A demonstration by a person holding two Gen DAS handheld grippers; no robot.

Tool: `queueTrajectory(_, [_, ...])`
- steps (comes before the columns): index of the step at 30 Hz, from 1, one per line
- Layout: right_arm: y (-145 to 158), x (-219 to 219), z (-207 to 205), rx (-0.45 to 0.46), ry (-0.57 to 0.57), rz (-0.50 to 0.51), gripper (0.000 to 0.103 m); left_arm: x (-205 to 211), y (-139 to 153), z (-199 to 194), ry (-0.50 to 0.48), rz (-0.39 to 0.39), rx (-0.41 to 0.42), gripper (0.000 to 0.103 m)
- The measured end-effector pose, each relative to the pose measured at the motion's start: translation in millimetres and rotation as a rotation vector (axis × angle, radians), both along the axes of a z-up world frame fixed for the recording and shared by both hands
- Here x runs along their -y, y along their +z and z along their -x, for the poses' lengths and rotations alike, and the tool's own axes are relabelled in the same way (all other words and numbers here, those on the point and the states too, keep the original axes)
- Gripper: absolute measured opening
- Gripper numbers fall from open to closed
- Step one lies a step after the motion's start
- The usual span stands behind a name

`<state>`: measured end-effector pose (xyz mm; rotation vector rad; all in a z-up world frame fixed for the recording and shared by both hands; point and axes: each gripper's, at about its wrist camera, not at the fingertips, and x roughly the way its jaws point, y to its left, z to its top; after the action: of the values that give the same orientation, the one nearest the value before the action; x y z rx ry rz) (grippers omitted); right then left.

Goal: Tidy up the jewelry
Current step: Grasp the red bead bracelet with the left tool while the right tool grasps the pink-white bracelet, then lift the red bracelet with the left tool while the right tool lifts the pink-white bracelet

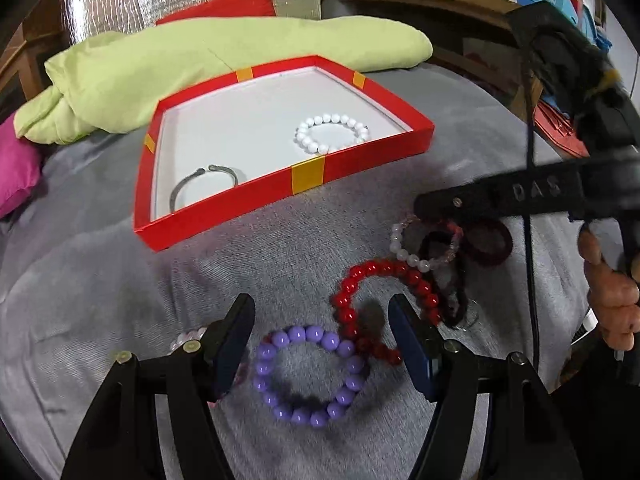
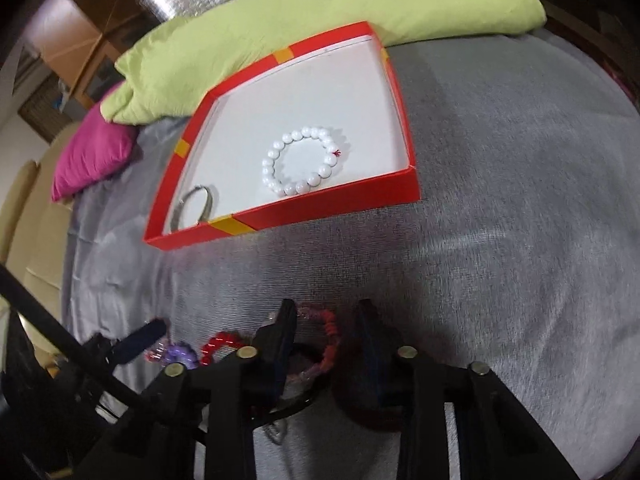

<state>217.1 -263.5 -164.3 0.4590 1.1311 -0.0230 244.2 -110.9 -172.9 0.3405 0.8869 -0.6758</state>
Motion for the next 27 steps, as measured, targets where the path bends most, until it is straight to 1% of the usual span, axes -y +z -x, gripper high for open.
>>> queueTrajectory(2, [0.5, -4.5, 0.0, 0.003, 0.033, 0.033, 0.017, 2.0, -2.9, -3.5, -0.016, 0.007, -0.014, 0.056])
queueTrajectory(3, [0.2, -5.9, 0.4, 0.003, 0.044, 0.038, 0.011, 3.6, -5.2, -5.1, -0.023, 0.002, -0.023, 0.039])
queueTrajectory(4, [0.2, -8.7, 0.9, 0.003, 0.058, 0.056, 0.007, 4.5, -6.6, -5.5, -0.027, -0.001, -0.02, 0.032])
queueTrajectory(5, [0.6, -10.9, 1.6, 0.008, 0.064, 0.076, 0.007, 6.0, -6.4, -4.5, -0.033, 0.003, -0.004, 0.029])
queueTrajectory(6, [1.8, -12.4, 2.4, 0.016, 0.068, 0.092, 0.007, 7.4, -5.6, -3.8, -0.041, 0.002, 0.003, 0.014])
queueTrajectory(7, [3.4, -12.4, 3.0, 0.025, 0.066, 0.096, 0.007, 8.7, -4.7, -3.3, -0.044, 0.0, 0.008, 0.01])
queueTrajectory(11, [16.9, -3.9, 10.0, 0.097, 0.022, 0.067, 0.007, 4.9, 2.0, -6.8, -0.012, 0.033, 0.015, 0.01])
queueTrajectory(13, [24.1, -0.8, 13.2, 0.136, 0.006, 0.04, 0.007, -1.0, 10.5, -9.7, 0.012, 0.074, 0.026, 0.01])
queueTrajectory(15, [30.9, 0.4, 16.6, 0.176, -0.006, 0.021, 0.007, -5.7, 20.8, -8.5, 0.025, 0.105, 0.048, 0.01])
queueTrajectory(18, [39.1, -0.6, 21.8, 0.228, -0.016, 0.012, 0.007, -11.0, 31.9, -6.8, 0.053, 0.117, 0.083, 0.01])
queueTrajectory(20, [43.5, -1.4, 23.5, 0.249, -0.014, 0.004, 0.007, -14.5, 36.5, -5.7, 0.086, 0.102, 0.1, 0.01])
queueTrajectory(24, [44.5, -12.5, 21.8, 0.262, -0.002, -0.003, 0.007, -22.2, 37.5, -6.6, 0.161, 0.036, 0.138, 0.01])
queueTrajectory(27, [44.7, -16.8, 21.6, 0.266, 0.004, -0.012, 0.007, -29.6, 38.0, -9.2, 0.202, 0.019, 0.163, 0.01])
